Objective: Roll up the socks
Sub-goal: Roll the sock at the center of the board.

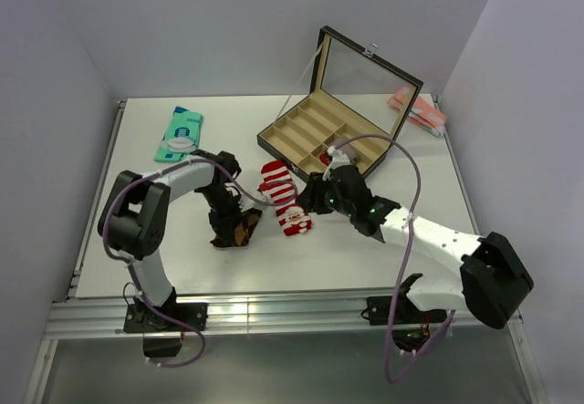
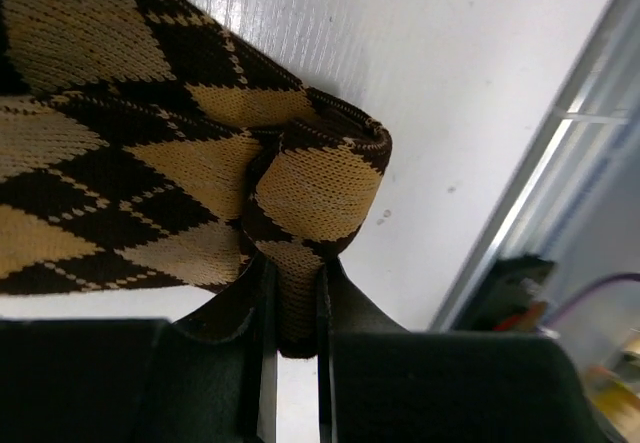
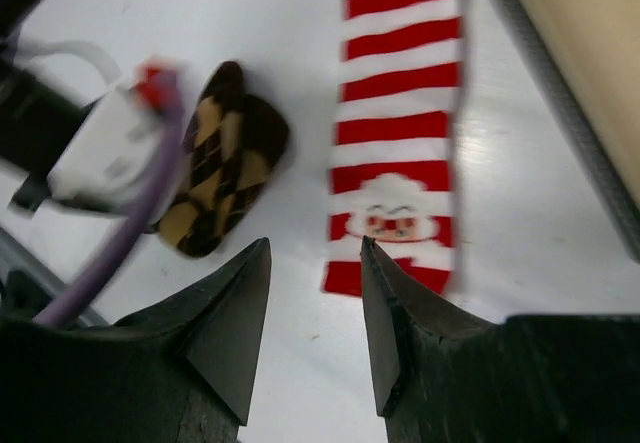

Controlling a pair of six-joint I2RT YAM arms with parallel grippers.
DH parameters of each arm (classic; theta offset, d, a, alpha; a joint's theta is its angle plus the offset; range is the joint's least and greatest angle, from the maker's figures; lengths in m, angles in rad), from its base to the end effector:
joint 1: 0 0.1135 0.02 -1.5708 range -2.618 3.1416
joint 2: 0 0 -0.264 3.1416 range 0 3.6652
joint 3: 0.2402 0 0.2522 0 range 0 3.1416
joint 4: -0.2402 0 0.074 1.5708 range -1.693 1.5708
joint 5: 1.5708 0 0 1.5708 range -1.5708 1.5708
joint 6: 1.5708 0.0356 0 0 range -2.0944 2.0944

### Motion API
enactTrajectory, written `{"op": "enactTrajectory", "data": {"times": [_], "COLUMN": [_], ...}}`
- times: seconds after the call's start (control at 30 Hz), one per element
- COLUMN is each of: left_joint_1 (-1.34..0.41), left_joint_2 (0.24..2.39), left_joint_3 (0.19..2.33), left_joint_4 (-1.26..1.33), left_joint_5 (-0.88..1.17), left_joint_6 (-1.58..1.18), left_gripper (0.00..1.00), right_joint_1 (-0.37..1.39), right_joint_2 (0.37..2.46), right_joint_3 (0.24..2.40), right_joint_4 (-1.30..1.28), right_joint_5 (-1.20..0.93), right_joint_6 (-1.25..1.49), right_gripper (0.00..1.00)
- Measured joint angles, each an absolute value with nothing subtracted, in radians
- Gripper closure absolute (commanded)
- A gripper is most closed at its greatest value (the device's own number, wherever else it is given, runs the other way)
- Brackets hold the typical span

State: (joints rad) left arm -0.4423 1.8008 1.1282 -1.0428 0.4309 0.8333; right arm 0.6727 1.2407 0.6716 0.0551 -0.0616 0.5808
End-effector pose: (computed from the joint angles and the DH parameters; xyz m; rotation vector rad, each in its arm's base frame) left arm 0.2592 -0.1392 0.1596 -1.7527 -2.4450 0.6881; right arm 0.2086 0.1690 0.2279 -0.1400 2.1872 0.8050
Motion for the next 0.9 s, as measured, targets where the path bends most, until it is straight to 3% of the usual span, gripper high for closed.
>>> {"op": "enactTrajectory", "data": {"times": [0.3, 0.9], "left_joint_1": [-0.354, -0.344], "left_joint_2": [2.044, 2.208], "left_joint_3": [1.292, 1.335], "left_joint_4": [-1.284, -1.456], "left_joint_5": [0.578, 0.589], "left_joint_6": [0.842, 0.84], "left_gripper": [1.0, 1.0], "right_joint_1": [1.101, 1.299], "right_joint_2": [1.335, 1.8], "right_joint_3": [0.75, 1.111], "right_joint_4": [0.094, 0.029], "right_joint_5": [0.131, 0.126], "right_joint_6": [0.354, -0.013], "right_gripper": [0.5, 0.42]}}
